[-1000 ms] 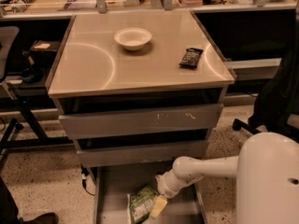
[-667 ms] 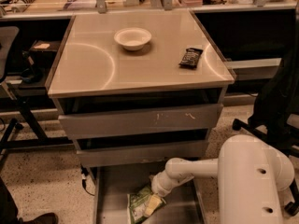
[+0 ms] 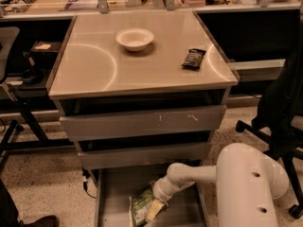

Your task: Pick green jalapeno chip bag from bottom drawer and place on counter

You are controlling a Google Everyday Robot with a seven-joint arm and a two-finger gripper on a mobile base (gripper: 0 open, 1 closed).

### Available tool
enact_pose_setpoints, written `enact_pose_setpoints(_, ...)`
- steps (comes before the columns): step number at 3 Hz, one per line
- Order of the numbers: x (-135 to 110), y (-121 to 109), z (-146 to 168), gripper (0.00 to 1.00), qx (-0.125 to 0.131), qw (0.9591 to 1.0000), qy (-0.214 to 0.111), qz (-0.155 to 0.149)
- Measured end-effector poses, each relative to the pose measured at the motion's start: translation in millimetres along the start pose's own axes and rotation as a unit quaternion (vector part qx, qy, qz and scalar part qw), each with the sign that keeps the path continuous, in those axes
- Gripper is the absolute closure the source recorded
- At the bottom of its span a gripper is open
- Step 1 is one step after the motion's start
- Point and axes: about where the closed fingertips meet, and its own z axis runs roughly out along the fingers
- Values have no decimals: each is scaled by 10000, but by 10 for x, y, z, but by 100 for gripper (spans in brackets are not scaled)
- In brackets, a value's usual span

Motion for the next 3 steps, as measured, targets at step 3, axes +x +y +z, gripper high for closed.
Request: enact_pose_setpoints(3,227,-362,317,0,39,9998,-162,130)
